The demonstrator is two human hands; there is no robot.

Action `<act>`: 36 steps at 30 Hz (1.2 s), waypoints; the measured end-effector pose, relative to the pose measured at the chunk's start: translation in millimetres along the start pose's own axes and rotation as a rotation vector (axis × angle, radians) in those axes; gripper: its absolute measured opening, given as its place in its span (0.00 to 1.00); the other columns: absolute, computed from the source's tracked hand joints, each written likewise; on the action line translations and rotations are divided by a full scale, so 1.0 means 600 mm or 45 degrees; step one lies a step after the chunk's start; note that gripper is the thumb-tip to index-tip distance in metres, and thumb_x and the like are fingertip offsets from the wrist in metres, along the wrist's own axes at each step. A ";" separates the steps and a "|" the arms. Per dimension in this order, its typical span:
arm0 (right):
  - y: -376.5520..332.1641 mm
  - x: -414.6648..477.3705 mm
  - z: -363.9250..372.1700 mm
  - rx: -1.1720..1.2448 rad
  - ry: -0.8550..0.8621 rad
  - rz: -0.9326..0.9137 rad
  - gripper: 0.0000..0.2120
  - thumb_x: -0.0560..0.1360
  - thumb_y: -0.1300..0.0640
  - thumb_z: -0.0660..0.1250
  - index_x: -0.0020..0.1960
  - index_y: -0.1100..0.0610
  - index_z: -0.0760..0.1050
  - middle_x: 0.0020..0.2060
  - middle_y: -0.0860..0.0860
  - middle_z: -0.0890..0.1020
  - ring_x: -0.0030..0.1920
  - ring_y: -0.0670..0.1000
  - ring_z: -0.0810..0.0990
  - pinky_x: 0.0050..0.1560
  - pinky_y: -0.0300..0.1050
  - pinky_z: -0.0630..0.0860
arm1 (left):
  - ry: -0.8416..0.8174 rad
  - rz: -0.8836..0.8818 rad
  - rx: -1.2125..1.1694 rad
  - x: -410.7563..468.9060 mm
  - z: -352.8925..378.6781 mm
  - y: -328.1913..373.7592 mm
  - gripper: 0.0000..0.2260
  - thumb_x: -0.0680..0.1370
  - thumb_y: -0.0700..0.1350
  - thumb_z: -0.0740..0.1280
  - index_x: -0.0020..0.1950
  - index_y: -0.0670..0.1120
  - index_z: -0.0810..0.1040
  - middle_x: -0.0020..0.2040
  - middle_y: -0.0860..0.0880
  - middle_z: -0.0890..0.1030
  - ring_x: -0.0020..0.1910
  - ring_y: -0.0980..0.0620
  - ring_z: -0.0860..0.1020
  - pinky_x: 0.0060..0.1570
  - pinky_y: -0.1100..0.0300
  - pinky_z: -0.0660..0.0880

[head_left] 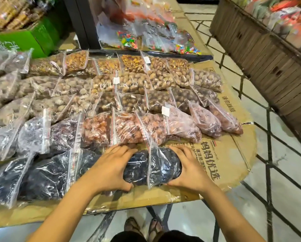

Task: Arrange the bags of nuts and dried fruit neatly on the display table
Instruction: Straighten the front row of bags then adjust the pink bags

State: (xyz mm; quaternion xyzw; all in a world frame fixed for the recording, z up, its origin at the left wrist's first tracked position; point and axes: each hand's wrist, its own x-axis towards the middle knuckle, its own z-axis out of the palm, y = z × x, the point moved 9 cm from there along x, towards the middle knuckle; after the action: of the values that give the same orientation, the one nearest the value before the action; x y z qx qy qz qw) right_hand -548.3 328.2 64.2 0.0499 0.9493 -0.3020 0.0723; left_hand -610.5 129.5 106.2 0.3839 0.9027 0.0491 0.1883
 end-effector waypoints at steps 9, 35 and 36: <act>0.010 -0.007 -0.018 -0.034 -0.155 -0.017 0.52 0.53 0.22 0.65 0.72 0.32 0.47 0.72 0.40 0.56 0.73 0.45 0.53 0.73 0.50 0.54 | 0.074 -0.084 -0.275 0.017 -0.087 0.017 0.49 0.61 0.80 0.53 0.76 0.55 0.55 0.72 0.53 0.64 0.69 0.56 0.64 0.69 0.62 0.58; 0.395 0.210 -0.277 0.357 -0.040 -0.079 0.39 0.54 0.38 0.80 0.61 0.41 0.69 0.60 0.47 0.75 0.61 0.48 0.71 0.65 0.49 0.68 | 0.825 -0.628 -0.697 0.375 -0.096 0.221 0.16 0.78 0.48 0.66 0.66 0.49 0.76 0.28 0.45 0.79 0.24 0.49 0.70 0.25 0.60 0.63; 0.401 0.207 -0.278 0.530 -0.006 -0.060 0.37 0.53 0.42 0.82 0.58 0.42 0.71 0.58 0.48 0.76 0.59 0.49 0.75 0.62 0.49 0.73 | 0.831 -0.616 -0.725 0.367 -0.094 0.224 0.16 0.78 0.49 0.65 0.66 0.51 0.75 0.28 0.46 0.79 0.22 0.51 0.67 0.23 0.58 0.64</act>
State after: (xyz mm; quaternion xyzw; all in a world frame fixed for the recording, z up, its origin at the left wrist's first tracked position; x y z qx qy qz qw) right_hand -655.0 626.8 42.1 0.0408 0.8672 -0.4932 0.0555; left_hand -680.9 383.5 123.0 0.0611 0.9285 0.3663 -0.0006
